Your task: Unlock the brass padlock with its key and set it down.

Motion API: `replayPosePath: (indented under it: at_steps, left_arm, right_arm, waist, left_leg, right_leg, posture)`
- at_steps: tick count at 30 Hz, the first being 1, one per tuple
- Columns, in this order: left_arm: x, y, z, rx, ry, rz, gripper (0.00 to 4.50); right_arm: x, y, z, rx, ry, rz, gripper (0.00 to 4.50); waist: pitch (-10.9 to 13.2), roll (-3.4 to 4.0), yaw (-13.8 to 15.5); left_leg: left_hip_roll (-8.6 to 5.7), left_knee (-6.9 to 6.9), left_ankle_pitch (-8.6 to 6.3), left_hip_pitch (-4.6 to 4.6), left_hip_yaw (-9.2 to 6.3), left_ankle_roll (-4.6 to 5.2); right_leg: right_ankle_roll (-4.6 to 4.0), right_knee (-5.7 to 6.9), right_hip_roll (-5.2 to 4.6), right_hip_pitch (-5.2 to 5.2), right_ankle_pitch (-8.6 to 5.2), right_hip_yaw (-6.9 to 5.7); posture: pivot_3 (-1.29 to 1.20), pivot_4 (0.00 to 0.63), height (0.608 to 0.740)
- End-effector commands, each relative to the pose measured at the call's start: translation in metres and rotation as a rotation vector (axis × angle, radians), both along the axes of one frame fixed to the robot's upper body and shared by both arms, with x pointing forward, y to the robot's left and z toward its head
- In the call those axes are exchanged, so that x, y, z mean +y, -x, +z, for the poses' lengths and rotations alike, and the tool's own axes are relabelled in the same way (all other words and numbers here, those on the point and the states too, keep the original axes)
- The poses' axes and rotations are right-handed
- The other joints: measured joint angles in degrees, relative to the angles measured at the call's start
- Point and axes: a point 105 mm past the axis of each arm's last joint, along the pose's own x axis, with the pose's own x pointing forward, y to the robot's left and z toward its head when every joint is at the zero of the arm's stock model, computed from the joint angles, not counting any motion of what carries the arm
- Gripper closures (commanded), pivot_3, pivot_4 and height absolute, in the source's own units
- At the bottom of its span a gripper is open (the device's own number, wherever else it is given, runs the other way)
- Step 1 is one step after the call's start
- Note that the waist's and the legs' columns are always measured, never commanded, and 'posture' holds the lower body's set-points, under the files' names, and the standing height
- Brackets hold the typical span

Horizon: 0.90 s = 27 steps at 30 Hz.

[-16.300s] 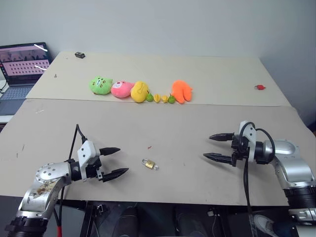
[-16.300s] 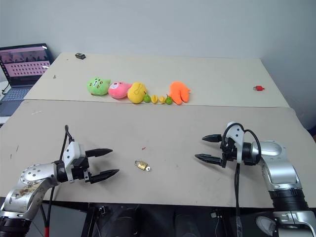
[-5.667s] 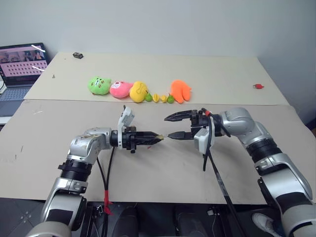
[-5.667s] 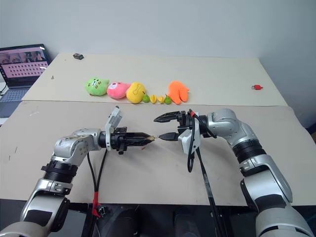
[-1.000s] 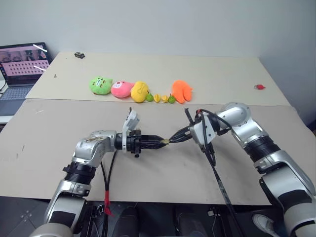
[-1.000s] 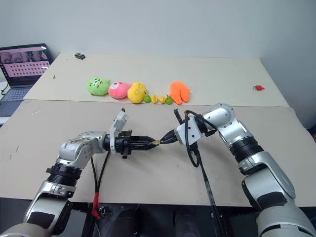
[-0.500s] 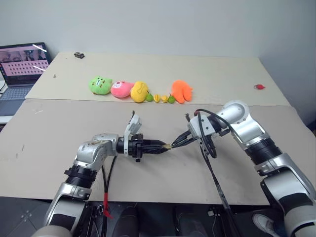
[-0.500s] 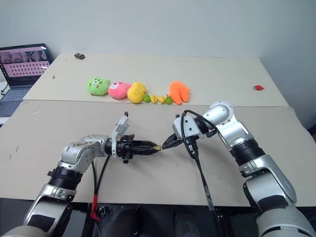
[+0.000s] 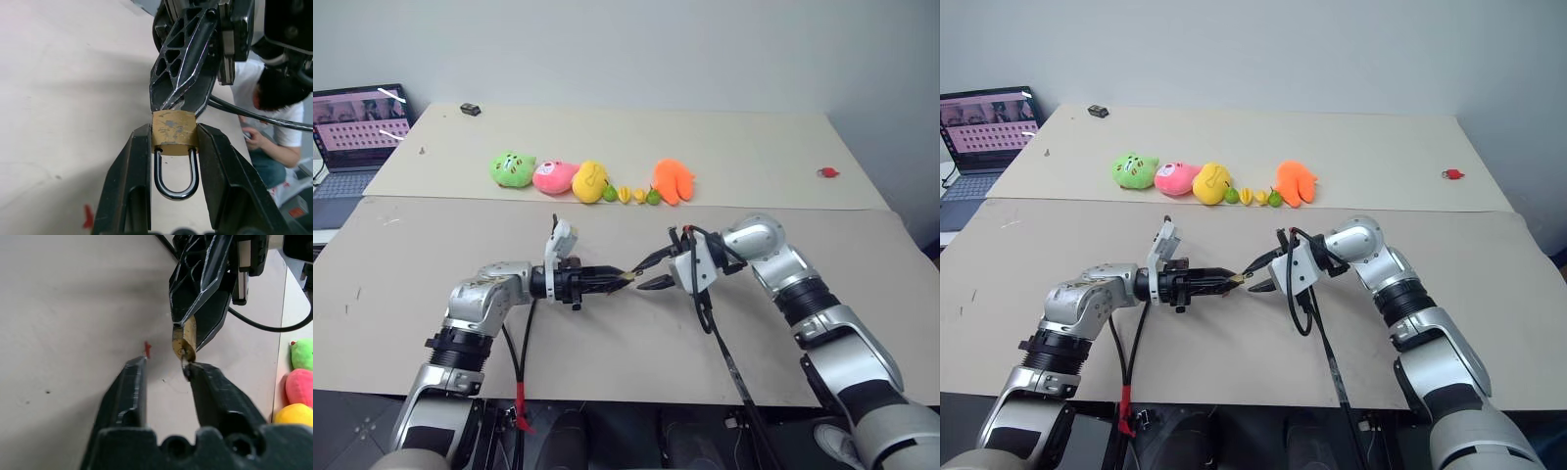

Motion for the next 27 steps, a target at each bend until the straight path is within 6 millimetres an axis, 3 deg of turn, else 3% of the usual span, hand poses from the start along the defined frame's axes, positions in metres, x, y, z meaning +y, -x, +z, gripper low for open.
replayPosePath:
  at_steps: [1,9,15,24,27]
  left_arm:
    - [-0.004,-0.001,0.016,-0.056,0.034,-0.02,3.66]
    - [-0.004,-0.002,0.017,-0.052,0.036,-0.019,3.66]
    - [-0.005,-0.002,0.018,-0.05,0.034,-0.026,3.66]
    - [-0.005,-0.003,0.018,-0.052,0.034,-0.027,3.66]
    - [-0.005,-0.002,0.017,-0.051,0.032,-0.029,3.66]
  right_arm:
    - [0.004,-0.001,0.016,-0.091,-0.06,0.031,2.22]
    - [0.007,-0.002,0.027,-0.177,-0.149,0.051,2.22]
    - [0.02,-0.003,0.056,-0.278,-0.258,0.076,2.22]
    - [0.021,0.001,0.053,-0.291,-0.258,0.107,2.22]
    - [0.021,0.001,0.053,-0.298,-0.26,0.111,2.8]
  waist:
    - [0.0,0.0,0.0]
    - [0.0,0.0,-0.3]
    - [0.0,0.0,-0.3]
    - [0.0,0.0,-0.2]
    - [0.0,0.0,-0.3]
  left_leg:
    - [0.0,0.0,0.0,0.0,0.0,0.0]
    - [0.02,0.0,0.0,0.01,0.0,0.0]
    - [0.03,0.0,0.0,0.02,-0.01,0.0]
    - [0.02,0.0,0.0,0.01,-0.01,0.0]
    - [0.02,0.0,0.0,0.02,-0.01,0.0]
  right_leg:
    - [0.0,0.0,0.0,0.0,0.0,0.0]
    - [-0.01,0.01,0.02,-0.01,0.0,0.0]
    - [-0.01,0.02,0.02,-0.01,0.01,0.0]
    - [-0.01,0.02,0.01,0.0,0.01,0.0]
    - [-0.01,0.02,0.01,0.0,0.01,0.0]
  posture:
    - [0.0,0.15,0.722]
    - [0.0,0.15,0.722]
    - [0.0,0.15,0.722]
    - [0.0,0.15,0.722]
    - [0.0,0.15,0.722]
